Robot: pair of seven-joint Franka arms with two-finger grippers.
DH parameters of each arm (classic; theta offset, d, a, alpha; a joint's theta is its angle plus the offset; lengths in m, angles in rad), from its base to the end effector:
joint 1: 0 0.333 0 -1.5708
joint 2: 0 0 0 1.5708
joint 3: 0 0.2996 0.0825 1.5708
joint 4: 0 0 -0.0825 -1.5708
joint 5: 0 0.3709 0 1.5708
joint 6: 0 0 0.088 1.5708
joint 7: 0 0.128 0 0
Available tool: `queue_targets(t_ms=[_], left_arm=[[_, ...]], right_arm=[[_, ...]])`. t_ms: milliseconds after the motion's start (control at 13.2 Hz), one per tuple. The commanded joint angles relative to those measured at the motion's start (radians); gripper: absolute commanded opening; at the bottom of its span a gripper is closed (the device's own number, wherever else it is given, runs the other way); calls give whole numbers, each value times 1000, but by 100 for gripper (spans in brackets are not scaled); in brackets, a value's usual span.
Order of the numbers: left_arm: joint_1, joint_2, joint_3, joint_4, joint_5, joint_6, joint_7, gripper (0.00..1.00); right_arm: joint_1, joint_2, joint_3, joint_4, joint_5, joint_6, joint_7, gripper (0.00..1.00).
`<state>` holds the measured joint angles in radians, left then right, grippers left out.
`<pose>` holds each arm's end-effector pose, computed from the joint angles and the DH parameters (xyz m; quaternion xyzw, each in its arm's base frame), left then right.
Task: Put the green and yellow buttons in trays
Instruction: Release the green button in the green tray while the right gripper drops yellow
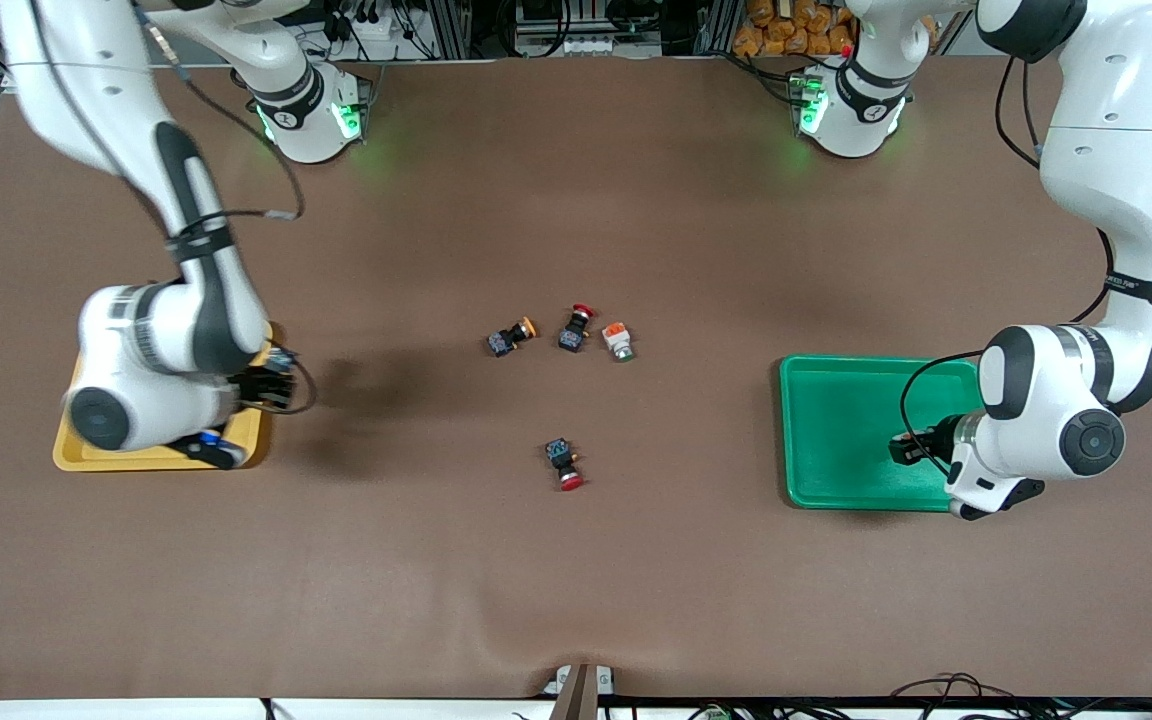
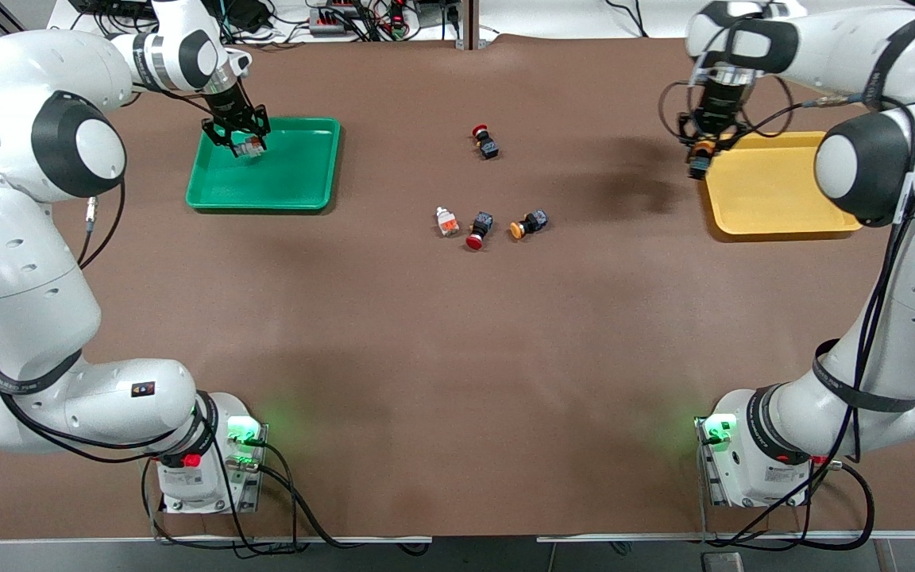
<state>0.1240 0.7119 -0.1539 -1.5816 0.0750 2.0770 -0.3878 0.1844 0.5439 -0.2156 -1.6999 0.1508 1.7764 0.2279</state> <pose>0.6505 -0.0053 0.1828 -0.9800 -0.1687 0.1056 0.0008 0.5898 0.0045 0.2319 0.9621 -0.1550 -0.2240 0.0111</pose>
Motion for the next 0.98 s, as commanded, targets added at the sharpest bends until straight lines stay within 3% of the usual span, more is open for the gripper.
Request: queue_targets(t_ms=[0,76,303,454,681,757,832,908], left_arm=[[2,-12,-9,-12,20,-2,1,51],[-3,-12,-9,-11,20,-2,1,100],[-3,-23,-10,-8,20,-8,-2,100],[-7,-49,-12,-1,20,-12,-3,100],[-9,-133,-62,-1,8,-83,-22,100],[-9,-159,-79,-3,6,-103,-45,100],[-9,-173,-105,-3,5,-112,-83,100],[-7,-181,-131,-4,5,-112,-126,100]], right_arm=[[-147,-7,15,-10,-7,-6,-238,0],[-189,-4,15,-10,-13,-2,-313,0],[-284,30,15,-15,-144,157,-462,0],[-344,83,16,-12,-162,254,-569,0],[-355,106,19,-12,-151,270,-581,0],[-356,117,19,-7,-149,282,-581,2],[-356,117,19,-7,-149,285,-581,17],[-353,117,19,-7,-148,282,-579,24]])
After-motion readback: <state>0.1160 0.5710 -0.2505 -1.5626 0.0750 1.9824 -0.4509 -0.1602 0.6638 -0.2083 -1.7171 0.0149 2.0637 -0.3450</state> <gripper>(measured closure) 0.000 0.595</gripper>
